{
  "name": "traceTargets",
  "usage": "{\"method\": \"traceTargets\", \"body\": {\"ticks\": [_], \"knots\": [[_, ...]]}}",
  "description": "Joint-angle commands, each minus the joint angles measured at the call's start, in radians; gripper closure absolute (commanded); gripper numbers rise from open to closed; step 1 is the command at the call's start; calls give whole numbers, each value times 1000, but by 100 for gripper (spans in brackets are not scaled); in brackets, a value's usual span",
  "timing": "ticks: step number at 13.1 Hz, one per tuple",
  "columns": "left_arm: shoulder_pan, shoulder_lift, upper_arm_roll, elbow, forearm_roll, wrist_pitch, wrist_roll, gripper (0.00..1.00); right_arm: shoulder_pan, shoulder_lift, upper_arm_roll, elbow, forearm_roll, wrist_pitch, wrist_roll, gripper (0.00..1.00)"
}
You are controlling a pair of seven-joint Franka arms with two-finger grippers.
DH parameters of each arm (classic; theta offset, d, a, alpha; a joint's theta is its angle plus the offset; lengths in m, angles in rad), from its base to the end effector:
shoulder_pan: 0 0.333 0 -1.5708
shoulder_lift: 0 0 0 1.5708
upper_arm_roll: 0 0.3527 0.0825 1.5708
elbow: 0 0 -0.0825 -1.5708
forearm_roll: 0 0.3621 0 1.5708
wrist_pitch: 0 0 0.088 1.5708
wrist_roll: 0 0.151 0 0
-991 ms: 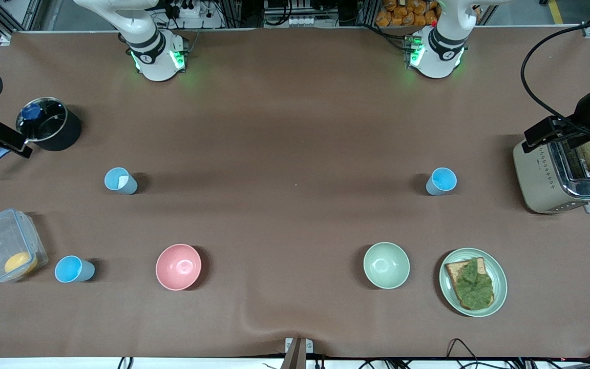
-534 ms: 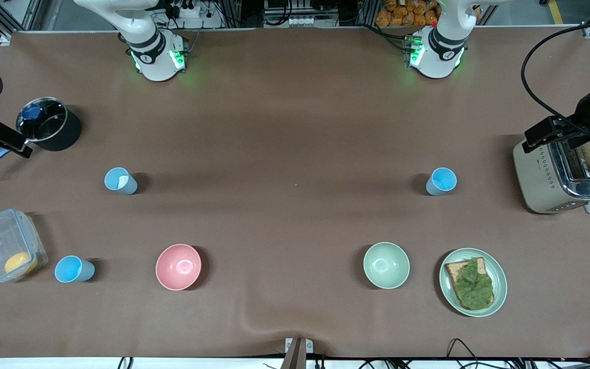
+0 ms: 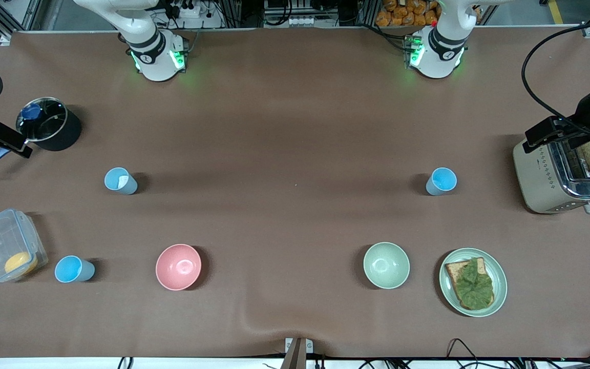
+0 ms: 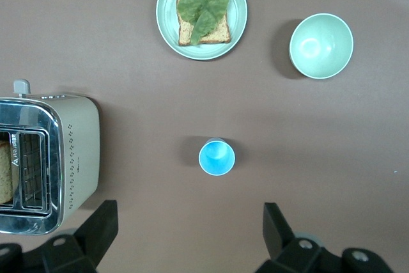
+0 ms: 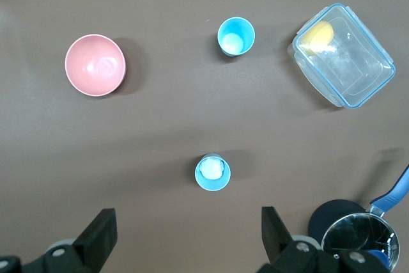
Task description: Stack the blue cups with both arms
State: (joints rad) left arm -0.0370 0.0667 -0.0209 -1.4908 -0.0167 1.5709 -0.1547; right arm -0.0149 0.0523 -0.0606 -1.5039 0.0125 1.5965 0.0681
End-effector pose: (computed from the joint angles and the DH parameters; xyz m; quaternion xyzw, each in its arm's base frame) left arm 0.5558 -0.0343 0.6169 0.9988 0.0484 0.0057 0.0097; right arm 0.5543 -0.0391 0.6214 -0.9972 0.0717 -0.0202 0.0046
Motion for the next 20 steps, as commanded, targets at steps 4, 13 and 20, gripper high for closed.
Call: {"method": "traceTargets", "body": {"ticks": [4, 13, 20], "knots": [[-6, 4, -4, 17, 24, -6, -8, 0, 4, -2, -4, 1, -12, -4, -1, 0], [-9, 4, -5, 18, 26, -6, -8, 0, 6, 0, -4, 2, -12, -4, 2, 0], [2, -25, -5, -25, 24, -6, -6, 0, 3, 3, -4, 5, -14, 2, -4, 0]]}}
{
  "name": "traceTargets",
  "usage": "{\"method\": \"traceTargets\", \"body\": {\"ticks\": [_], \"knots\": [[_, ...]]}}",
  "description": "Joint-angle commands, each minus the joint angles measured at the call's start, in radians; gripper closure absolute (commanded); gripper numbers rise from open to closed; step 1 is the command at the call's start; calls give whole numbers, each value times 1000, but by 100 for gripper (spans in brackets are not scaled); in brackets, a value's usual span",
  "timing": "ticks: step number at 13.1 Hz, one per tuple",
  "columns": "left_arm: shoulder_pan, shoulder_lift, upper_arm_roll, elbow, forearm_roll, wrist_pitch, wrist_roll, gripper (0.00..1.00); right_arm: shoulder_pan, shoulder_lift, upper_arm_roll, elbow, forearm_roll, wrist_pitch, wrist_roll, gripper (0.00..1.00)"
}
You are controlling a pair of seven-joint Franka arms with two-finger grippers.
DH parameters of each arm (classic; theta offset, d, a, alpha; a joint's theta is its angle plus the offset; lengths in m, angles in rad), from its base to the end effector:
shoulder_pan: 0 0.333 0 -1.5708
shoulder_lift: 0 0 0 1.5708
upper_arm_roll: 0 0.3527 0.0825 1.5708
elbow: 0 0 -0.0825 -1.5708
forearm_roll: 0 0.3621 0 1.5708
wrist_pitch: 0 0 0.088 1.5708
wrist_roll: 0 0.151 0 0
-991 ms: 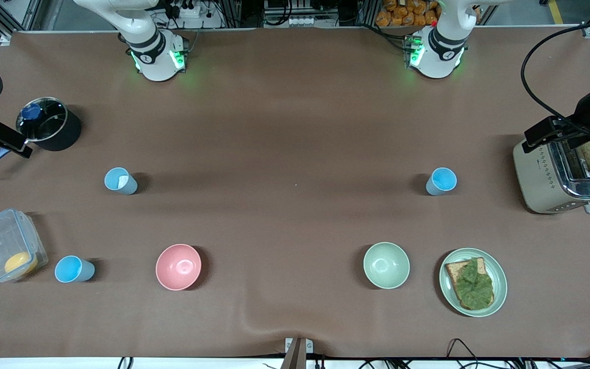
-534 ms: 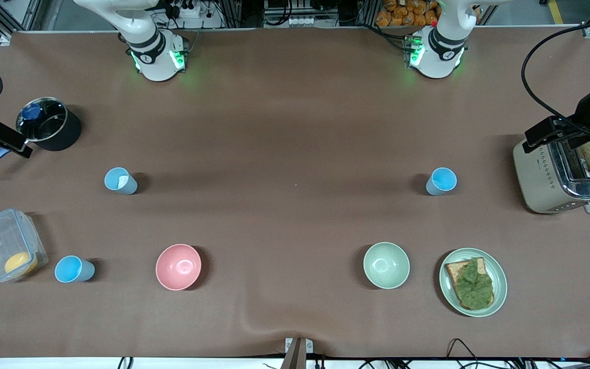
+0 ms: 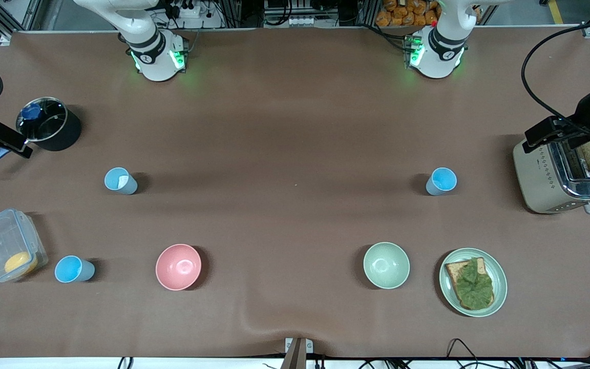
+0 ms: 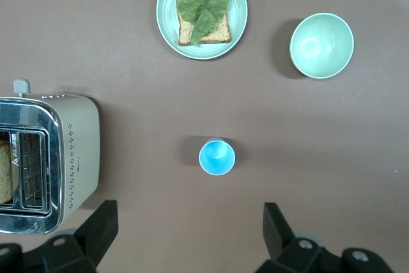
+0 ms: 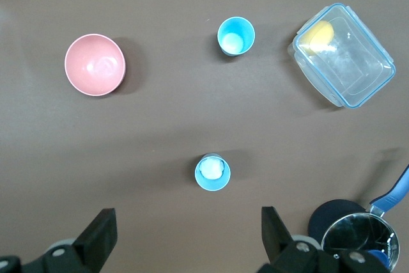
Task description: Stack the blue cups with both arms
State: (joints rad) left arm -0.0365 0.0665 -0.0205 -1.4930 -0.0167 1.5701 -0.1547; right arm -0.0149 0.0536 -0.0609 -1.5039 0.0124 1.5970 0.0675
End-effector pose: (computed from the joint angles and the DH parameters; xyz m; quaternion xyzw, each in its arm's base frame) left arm 0.5555 -0.0338 0.6160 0.9988 0.0488 0.0043 0.0095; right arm 0.5547 -0.0393 0.6207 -0.9972 0.0715 -0.0198 0.0045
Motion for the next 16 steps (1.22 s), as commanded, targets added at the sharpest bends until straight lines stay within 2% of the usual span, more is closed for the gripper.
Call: {"method": "traceTargets", "body": {"ticks": [1, 3, 6, 8, 9, 10, 11, 12, 14, 16], "knots": [[4, -24, -6, -27, 20, -1, -6, 0, 1, 2, -4, 5, -14, 4, -3, 0], [4, -16, -6, -42, 21, 39, 4, 0, -3, 2, -4, 5, -14, 6, -3, 0], [-12, -20, -6, -168, 24, 122, 6, 0, -4, 14, -4, 5, -11, 8, -5, 0], [-39, -28, -6, -185, 24, 123, 1, 0, -7, 31, -4, 4, -9, 20, -6, 0], [-39, -45, -6, -184, 23, 123, 12, 0, -8, 69, -5, 2, -17, 20, -15, 0], [-40, -59, -6, -182, 24, 123, 9, 0, 4, 122, -5, 10, -64, 18, -56, 0], [-42, -91, -6, -182, 24, 123, 4, 0, 21, 156, -1, 5, -157, 14, -69, 0], [-34, -112, -6, -185, 24, 122, -2, 0, 12, 170, 1, -2, -173, 20, -66, 0], [-25, -123, -6, -185, 24, 119, -5, 0, -22, 204, 1, -74, -166, 76, -68, 0], [-6, -116, -4, -187, 24, 114, -5, 0, -46, 178, 1, -241, -128, 211, -75, 0]]}}
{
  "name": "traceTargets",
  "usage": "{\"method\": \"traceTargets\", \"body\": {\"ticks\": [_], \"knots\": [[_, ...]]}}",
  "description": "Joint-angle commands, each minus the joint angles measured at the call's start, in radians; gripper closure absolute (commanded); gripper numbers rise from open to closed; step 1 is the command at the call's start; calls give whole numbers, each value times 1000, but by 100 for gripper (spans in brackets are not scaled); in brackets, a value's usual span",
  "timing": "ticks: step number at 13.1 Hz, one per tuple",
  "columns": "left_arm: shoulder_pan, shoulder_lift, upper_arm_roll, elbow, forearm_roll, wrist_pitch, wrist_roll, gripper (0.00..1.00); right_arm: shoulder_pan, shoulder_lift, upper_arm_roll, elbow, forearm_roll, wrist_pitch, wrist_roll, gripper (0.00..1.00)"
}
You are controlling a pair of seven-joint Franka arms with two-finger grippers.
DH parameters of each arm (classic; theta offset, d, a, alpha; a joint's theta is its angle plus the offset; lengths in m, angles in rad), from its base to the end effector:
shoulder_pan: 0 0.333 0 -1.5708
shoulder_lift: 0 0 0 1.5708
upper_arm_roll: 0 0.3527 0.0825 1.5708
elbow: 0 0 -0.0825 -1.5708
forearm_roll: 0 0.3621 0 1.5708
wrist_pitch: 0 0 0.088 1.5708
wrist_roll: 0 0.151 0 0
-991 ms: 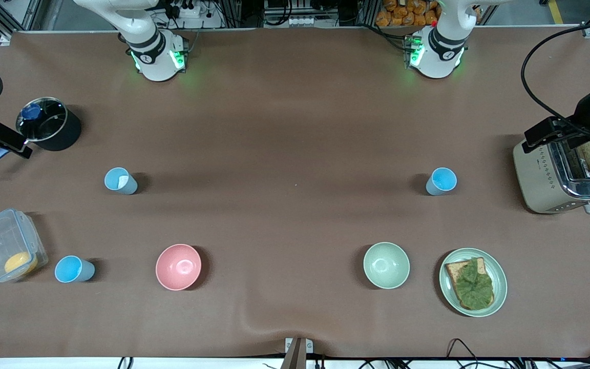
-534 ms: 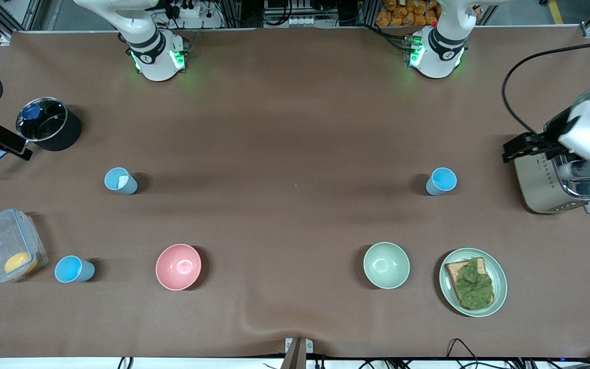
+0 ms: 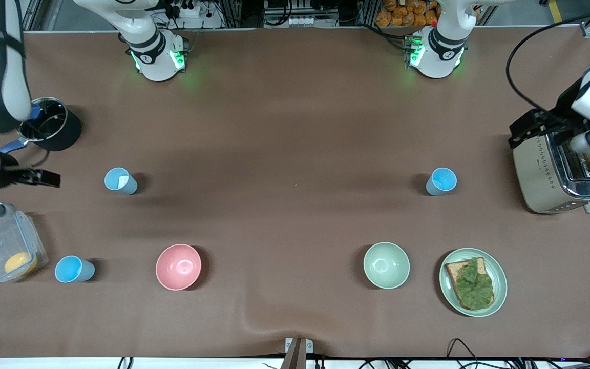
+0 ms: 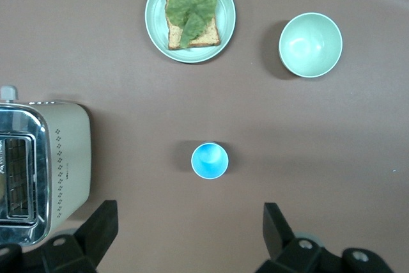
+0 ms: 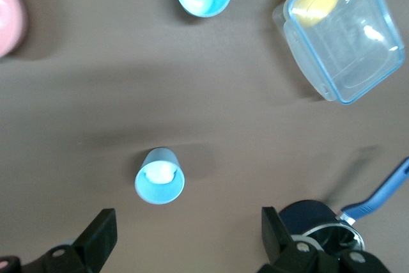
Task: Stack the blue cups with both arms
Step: 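Move the right gripper down toward the blue cup beside the pot, then close the right gripper around the blue cup's rim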
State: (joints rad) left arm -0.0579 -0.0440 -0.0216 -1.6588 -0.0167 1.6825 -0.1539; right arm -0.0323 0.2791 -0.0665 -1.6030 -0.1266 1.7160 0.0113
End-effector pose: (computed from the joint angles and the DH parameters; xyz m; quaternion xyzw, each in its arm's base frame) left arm 0.5284 -0.0447 0.6108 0.9987 0.0378 0.0327 0.0117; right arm 0.6043 -0.0734 0.4552 0.9933 -0.0399 -0.0856 0.0671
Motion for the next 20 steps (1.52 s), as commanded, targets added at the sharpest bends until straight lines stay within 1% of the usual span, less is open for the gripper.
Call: {"method": "traceTargets", "body": {"ticks": [1, 3, 4, 6, 8, 9, 13, 15, 16, 17, 18, 20], "knots": [[17, 6, -1, -12, 26, -18, -6, 0, -41, -72, 8, -237, 16, 170, -20, 0], [10, 19, -1, 10, 26, -33, -6, 0, -54, -112, 8, -418, 16, 349, -28, 0], [9, 21, -3, 11, 26, -35, -4, 0, -72, -107, 8, -466, 16, 409, -57, 0], [7, 23, -3, 11, 27, -38, -6, 0, -95, -92, 8, -508, 19, 441, -125, 0], [13, 39, -1, 34, 27, -38, -4, 0, -101, -46, 8, -515, 63, 448, -131, 0], [13, 41, -1, 36, 27, -40, -4, 0, -97, -23, 10, -514, 68, 450, -132, 0], [15, 43, 5, 37, 27, -41, -4, 0, -87, 31, 11, -512, 93, 450, -132, 0], [17, 44, 6, 37, 46, -40, -4, 0, -86, 51, 11, -512, 151, 448, -134, 0], [15, 44, 5, 39, 53, -40, -3, 0, -86, 63, 11, -511, 153, 450, -132, 0], [17, 44, 5, 37, 55, -41, -3, 0, -86, 69, 11, -511, 153, 448, -132, 23], [15, 44, 5, 37, 54, -41, -3, 0, -86, 69, 11, -511, 153, 448, -132, 41], [15, 44, 3, 37, 55, -41, -3, 0, -84, 71, 11, -511, 154, 441, -131, 73]]}}
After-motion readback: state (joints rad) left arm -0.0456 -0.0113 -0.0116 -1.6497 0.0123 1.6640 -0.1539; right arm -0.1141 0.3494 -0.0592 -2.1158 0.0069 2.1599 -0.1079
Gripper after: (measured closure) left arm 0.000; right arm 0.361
